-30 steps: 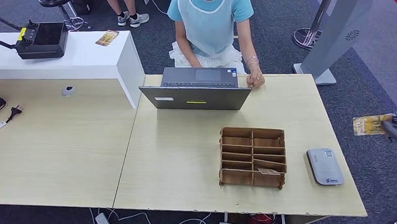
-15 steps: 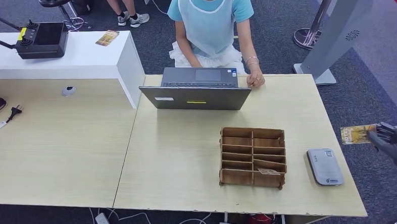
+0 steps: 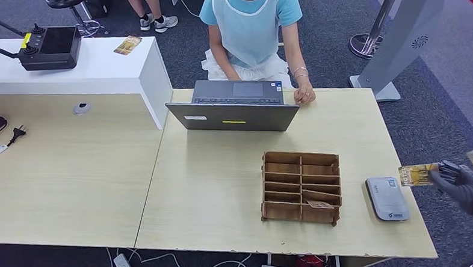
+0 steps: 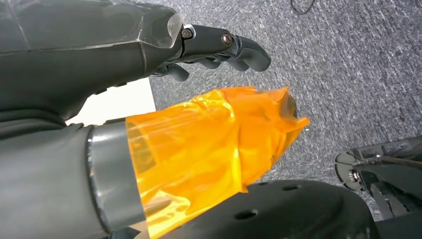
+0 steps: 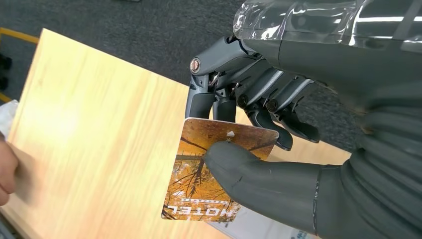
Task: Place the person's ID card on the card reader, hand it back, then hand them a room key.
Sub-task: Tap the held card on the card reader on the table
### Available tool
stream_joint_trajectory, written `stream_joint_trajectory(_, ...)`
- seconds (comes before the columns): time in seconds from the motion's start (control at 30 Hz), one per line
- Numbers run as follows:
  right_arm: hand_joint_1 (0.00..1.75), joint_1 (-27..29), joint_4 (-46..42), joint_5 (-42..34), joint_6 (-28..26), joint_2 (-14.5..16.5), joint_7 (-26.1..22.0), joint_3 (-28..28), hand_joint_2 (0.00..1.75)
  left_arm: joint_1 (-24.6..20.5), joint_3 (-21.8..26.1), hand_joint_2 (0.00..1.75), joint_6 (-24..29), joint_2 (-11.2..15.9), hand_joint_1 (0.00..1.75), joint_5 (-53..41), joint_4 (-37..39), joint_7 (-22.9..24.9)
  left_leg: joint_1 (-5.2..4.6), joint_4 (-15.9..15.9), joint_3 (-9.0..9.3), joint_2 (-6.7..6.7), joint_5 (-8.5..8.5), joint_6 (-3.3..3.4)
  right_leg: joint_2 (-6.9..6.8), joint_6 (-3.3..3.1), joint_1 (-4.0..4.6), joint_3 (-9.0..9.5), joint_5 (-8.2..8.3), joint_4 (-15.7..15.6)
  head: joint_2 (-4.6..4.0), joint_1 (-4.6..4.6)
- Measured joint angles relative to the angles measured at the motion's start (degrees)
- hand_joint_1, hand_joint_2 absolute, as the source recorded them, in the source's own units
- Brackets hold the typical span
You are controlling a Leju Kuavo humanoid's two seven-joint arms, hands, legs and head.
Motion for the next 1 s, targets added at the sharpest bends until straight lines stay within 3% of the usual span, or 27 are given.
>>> stream_joint_trajectory(1.0, 1.75, 5.9, -8.5, 3.6, 0.7, 0.0, 1.9, 1.3, 1.75, 0.0, 0.0, 0.00, 0.0, -0.4, 0.00, 0.5, 0.0, -0.1, 0.00, 0.0, 0.01, 0.03, 0.00, 0.00, 0.01, 0.00, 0.00, 0.00, 0.00, 0.0, 0.00, 0.00)
